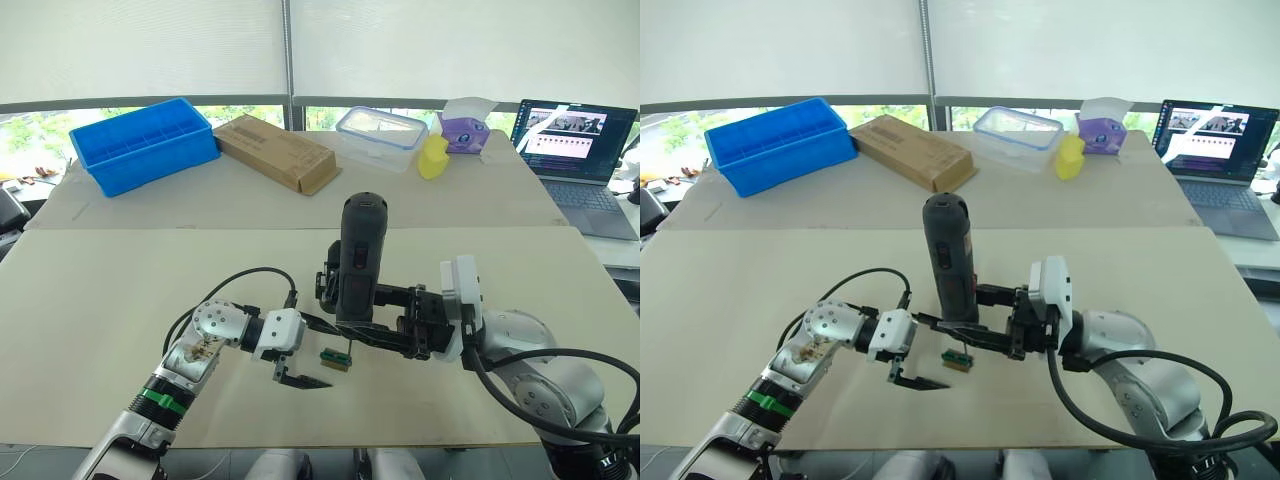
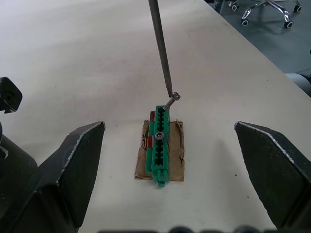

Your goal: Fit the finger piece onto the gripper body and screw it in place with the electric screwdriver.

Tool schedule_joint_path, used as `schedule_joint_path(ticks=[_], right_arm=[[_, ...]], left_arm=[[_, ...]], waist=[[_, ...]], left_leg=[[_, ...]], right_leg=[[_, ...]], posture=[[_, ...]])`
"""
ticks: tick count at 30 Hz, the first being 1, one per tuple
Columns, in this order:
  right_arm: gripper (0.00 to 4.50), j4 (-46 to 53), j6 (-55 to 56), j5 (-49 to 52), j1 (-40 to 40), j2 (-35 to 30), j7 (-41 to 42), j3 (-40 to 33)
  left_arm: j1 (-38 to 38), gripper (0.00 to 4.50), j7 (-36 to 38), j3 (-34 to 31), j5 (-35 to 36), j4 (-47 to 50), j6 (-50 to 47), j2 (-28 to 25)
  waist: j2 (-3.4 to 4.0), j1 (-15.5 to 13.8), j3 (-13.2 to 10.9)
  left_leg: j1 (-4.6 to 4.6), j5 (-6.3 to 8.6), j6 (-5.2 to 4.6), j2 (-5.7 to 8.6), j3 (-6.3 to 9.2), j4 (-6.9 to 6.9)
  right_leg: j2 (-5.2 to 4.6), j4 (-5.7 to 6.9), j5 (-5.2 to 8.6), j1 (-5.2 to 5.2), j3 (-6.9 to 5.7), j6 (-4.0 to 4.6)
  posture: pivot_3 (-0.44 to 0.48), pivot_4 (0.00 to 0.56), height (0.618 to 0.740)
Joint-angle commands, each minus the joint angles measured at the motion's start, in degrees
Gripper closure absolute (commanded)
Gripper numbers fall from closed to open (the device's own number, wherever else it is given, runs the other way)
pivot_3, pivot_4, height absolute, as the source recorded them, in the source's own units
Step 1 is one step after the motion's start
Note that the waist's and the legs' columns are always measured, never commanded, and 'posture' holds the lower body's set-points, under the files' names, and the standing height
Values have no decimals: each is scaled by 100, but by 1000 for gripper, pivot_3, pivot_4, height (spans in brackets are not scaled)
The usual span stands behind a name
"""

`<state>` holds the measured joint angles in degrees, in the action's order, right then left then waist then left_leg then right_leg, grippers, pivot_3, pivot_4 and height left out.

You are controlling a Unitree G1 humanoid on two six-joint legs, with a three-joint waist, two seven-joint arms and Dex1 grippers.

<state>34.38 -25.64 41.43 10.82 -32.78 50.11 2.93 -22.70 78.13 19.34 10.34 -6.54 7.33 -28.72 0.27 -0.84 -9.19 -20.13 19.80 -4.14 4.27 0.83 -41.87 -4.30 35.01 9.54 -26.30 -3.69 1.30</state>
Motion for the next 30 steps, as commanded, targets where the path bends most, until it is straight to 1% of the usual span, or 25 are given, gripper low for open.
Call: schedule_joint_path(ticks=[1,30], right_arm=[[2581,256,71,186,30,-11,-16,-212],[2581,-134,108,-8,60,17,-43,-148]], left_arm=[[-66,0,-23,15,19,132,51,20],[-78,0,-69,11,23,160,73,21]], waist=[[0,1,0],[0,1,0]], left_leg=[[0,0,0,0,0,0],[0,0,0,0,-1,0]], right_leg=[[0,0,0,0,0,0],[0,0,0,0,0,0]], posture=[[0,150,740],[0,150,740]])
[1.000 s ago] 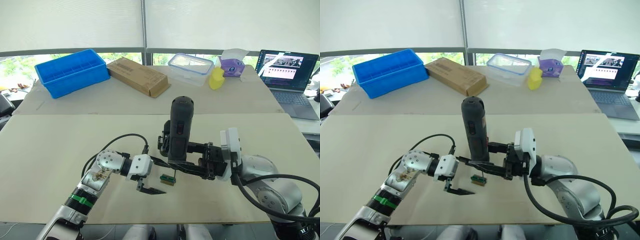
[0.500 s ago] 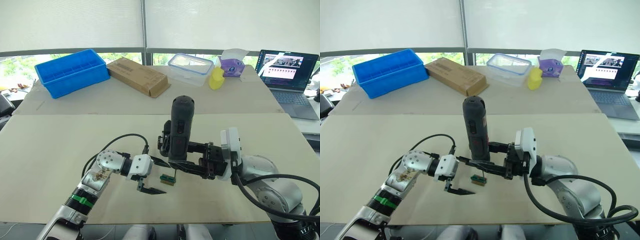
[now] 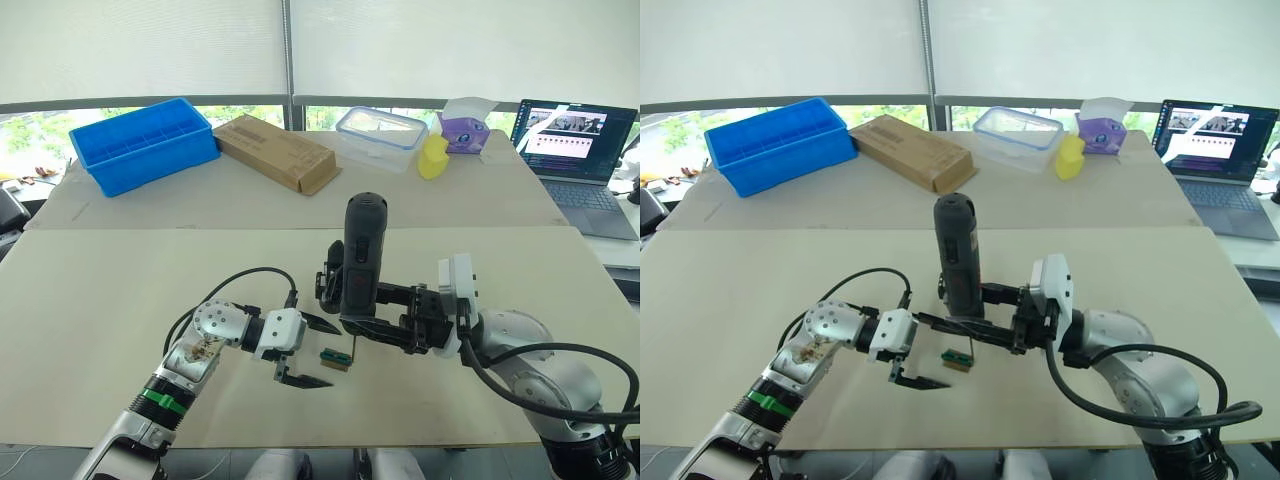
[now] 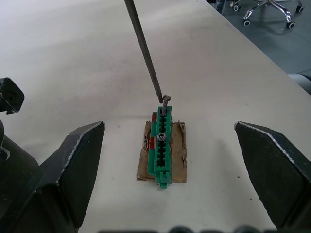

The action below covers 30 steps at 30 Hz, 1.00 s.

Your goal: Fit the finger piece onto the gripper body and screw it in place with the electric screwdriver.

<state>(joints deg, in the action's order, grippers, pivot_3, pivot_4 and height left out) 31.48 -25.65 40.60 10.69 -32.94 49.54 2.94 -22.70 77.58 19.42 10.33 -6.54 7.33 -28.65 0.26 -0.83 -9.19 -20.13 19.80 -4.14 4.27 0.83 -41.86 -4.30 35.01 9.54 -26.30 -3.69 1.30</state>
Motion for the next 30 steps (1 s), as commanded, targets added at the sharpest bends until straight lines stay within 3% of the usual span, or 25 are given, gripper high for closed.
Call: schedule_joint_path(ticks=[1,30], right_arm=[[2581,159,103,94,68,34,13,-161],[2581,152,42,-107,-51,33,31,30]], left_arm=[[-81,0,-13,3,22,153,78,15],[-105,0,-88,2,32,194,38,42]], waist=[[0,-1,0],[0,-1,0]], left_leg=[[0,0,0,0,0,0],[0,0,0,0,0,0]], right_leg=[[0,0,0,0,0,0],[0,0,0,0,0,0]], posture=[[0,150,740],[0,150,740]])
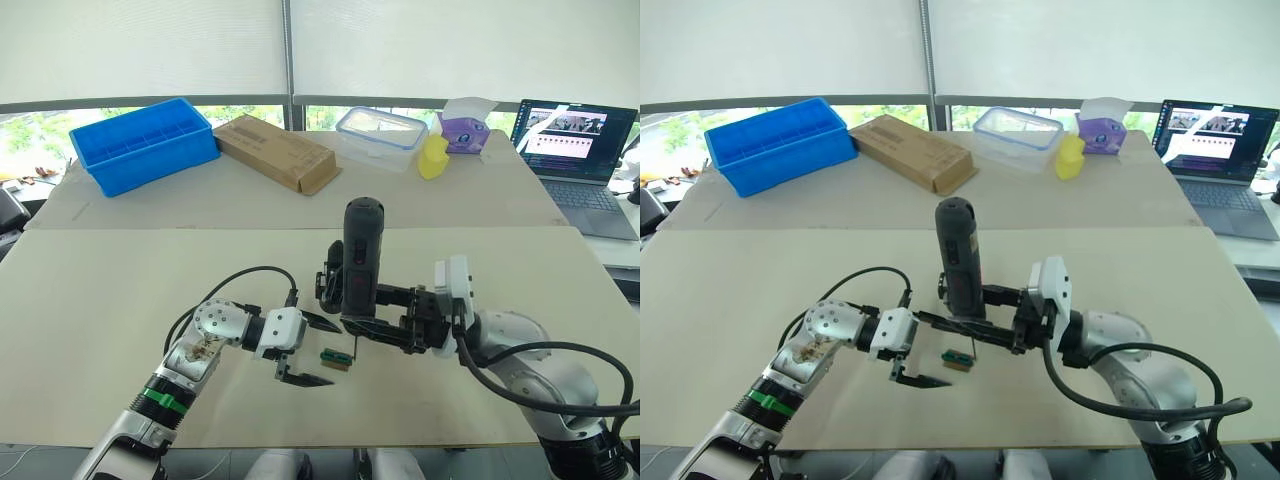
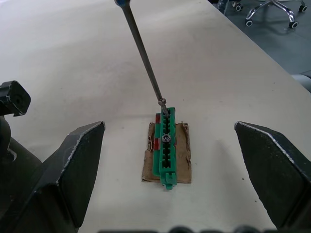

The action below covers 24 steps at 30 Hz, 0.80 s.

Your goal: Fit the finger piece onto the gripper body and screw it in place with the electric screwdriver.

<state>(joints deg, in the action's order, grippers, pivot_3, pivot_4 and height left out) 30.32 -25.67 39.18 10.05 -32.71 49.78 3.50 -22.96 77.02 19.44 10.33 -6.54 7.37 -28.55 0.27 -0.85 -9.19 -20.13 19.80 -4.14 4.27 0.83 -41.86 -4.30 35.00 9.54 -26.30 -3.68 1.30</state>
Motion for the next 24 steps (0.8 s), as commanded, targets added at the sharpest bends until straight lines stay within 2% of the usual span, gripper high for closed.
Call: schedule_joint_path(ticks=[1,13,24], right_arm=[[2581,261,29,11,13,7,-7,2],[2581,254,-347,122,196,-161,41,-26],[2581,478,-454,802,290,-126,-121,-646]], left_arm=[[-79,0,-34,1,32,194,35,34],[-113,0,-31,14,12,113,79,72],[-106,0,4,17,-4,33,135,68]], waist=[[0,1,0],[-1,-5,0],[-1,-2,0]], left_leg=[[0,0,0,0,0,0],[0,0,0,0,0,0],[0,0,0,-1,0,0]], right_leg=[[0,0,0,0,0,0],[0,0,0,0,0,0],[-1,-1,0,1,1,0]], posture=[[0,150,740],[0,150,740],[0,150,740]])
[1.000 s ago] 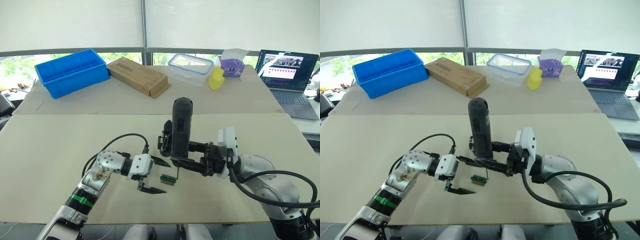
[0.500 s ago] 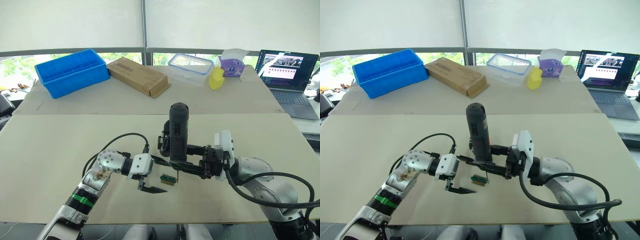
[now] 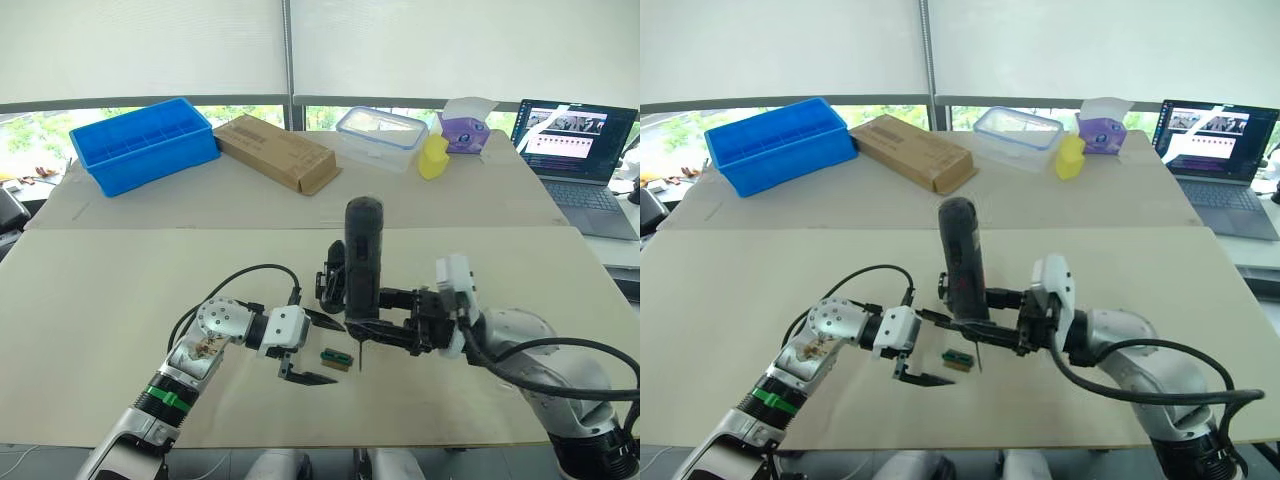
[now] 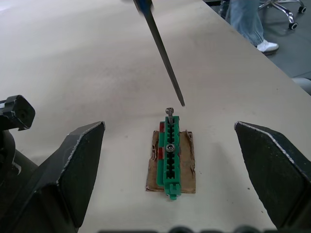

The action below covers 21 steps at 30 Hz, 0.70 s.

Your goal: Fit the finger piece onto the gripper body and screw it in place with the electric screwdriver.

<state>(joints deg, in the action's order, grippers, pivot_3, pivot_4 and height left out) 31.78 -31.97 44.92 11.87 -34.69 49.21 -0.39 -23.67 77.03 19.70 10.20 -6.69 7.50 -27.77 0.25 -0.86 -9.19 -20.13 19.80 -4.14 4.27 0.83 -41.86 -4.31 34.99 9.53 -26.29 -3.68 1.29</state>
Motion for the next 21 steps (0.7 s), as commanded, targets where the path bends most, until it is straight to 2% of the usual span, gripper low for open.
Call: schedule_joint_path(ticks=[1,21], right_arm=[[2581,340,213,199,100,91,-80,-273],[2581,351,375,-157,-104,352,-124,-61]], left_arm=[[-35,0,6,-8,7,41,126,-11],[-40,0,10,-15,-23,42,134,-1]], waist=[[0,0,0],[0,2,0]], left_leg=[[0,0,0,0,0,0],[0,0,0,-1,-1,0]], right_leg=[[0,0,0,0,0,0],[1,1,0,0,0,0]], posture=[[0,150,740],[0,150,740]])
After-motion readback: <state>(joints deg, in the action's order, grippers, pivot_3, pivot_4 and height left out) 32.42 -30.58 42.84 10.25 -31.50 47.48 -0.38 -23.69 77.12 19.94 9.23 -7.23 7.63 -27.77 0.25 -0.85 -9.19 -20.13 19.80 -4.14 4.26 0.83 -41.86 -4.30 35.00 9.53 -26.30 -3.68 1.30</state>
